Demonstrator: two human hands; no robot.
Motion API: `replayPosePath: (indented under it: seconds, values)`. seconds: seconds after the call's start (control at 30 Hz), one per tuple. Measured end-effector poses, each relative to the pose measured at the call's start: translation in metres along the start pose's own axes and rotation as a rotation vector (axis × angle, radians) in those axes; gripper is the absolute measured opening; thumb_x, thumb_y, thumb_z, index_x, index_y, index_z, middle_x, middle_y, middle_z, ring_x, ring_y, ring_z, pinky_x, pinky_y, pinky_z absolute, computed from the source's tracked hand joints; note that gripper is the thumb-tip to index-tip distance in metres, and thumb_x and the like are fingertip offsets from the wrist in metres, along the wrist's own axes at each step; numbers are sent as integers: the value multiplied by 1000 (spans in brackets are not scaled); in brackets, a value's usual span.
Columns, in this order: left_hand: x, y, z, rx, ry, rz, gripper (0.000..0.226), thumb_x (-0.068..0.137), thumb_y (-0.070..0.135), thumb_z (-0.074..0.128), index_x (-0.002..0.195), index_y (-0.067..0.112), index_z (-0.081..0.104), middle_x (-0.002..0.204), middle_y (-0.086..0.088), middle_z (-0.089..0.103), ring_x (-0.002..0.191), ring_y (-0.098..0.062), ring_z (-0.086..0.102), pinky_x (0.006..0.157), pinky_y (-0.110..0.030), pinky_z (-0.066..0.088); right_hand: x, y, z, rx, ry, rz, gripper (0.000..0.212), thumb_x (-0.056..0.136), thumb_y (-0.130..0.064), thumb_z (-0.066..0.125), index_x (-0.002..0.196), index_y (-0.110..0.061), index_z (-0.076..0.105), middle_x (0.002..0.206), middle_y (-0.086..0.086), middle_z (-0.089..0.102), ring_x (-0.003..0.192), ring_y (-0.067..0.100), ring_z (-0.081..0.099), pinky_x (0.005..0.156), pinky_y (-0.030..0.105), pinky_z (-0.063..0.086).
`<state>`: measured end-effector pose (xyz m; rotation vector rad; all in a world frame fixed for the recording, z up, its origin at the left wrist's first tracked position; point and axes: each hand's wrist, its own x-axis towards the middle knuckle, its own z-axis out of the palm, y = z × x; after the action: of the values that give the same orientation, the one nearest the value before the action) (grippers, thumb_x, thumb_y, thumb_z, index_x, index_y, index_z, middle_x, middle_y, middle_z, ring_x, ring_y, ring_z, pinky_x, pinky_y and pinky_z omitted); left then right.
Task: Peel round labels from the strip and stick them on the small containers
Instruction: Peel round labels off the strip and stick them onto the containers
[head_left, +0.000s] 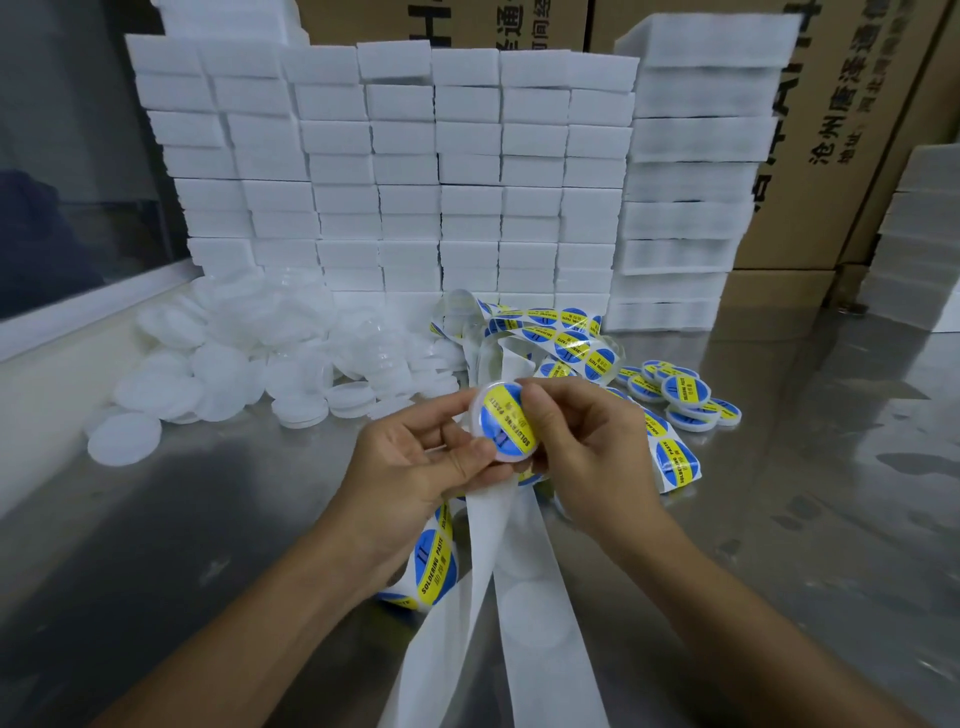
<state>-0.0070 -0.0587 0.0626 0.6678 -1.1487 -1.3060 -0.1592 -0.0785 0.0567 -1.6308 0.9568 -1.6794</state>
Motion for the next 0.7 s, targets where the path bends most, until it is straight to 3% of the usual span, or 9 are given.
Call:
replayPosePath:
  seconds: [0.13, 0.2, 0.27, 0.37, 0.43, 0.53, 0.6, 0.7]
  values:
    - [1, 1, 1, 24, 27, -18, 50, 60, 9, 74, 111, 7, 71, 91, -34, 63, 80, -33, 73, 67, -29, 59, 0, 0, -3, -11, -31, 15, 9, 89, -23, 67, 91, -15, 72, 68, 4, 71, 50, 18, 62, 44, 32, 53]
    - [1, 1, 0, 48, 29, 4, 43, 61, 9, 73, 104, 10, 75, 82, -27, 64, 76, -30, 73, 66, -29, 59, -2, -1, -1, -62, -45, 44, 31, 72, -45, 76, 88, -19, 71, 73, 2, 72, 57, 18, 65, 50, 33, 55]
    - [0, 0, -1, 108, -14, 39, 35, 63, 10, 72, 97, 17, 78, 75, -20, 66, 75, -29, 73, 67, -29, 59, -2, -2, -1, -76, -41, 102, 45, 59, -57, 76, 78, -18, 64, 69, 6, 72, 55, 20, 66, 45, 32, 51]
    - [-1, 0, -1, 173, -48, 58, 33, 67, 9, 70, 98, 19, 77, 77, -19, 69, 78, -29, 73, 67, -28, 59, 2, -4, -5, -15, -19, 116, 44, 73, -46, 72, 69, -6, 54, 52, 10, 64, 34, 15, 52, 36, 19, 39]
    - [0, 0, -2, 164, -45, 65, 34, 67, 9, 69, 96, 24, 78, 75, -13, 71, 76, -26, 73, 66, -26, 58, 3, -3, -7, 9, -28, 90, 36, 89, -29, 65, 71, 0, 54, 48, 6, 61, 33, 15, 51, 36, 18, 38]
    - [1, 0, -2, 123, -23, 86, 33, 65, 10, 71, 93, 26, 79, 69, -5, 70, 69, -22, 72, 64, -26, 58, 2, -4, -5, 36, -84, 53, 11, 91, -22, 64, 91, -10, 63, 61, 15, 66, 46, 26, 57, 44, 35, 49]
    - [2, 0, -2, 76, 29, 87, 32, 61, 12, 73, 90, 23, 80, 68, -6, 68, 67, -23, 72, 63, -27, 58, 1, -4, -3, 44, -131, 35, 28, 81, -25, 72, 107, -18, 64, 74, 27, 64, 54, 37, 54, 52, 48, 50]
    - [2, 3, -4, 30, 54, 63, 26, 60, 16, 72, 85, 21, 80, 75, -11, 71, 69, -24, 72, 61, -27, 58, 0, -5, -4, 86, -239, 59, 48, 72, -20, 78, 117, -21, 62, 87, 22, 69, 65, 43, 60, 63, 53, 54]
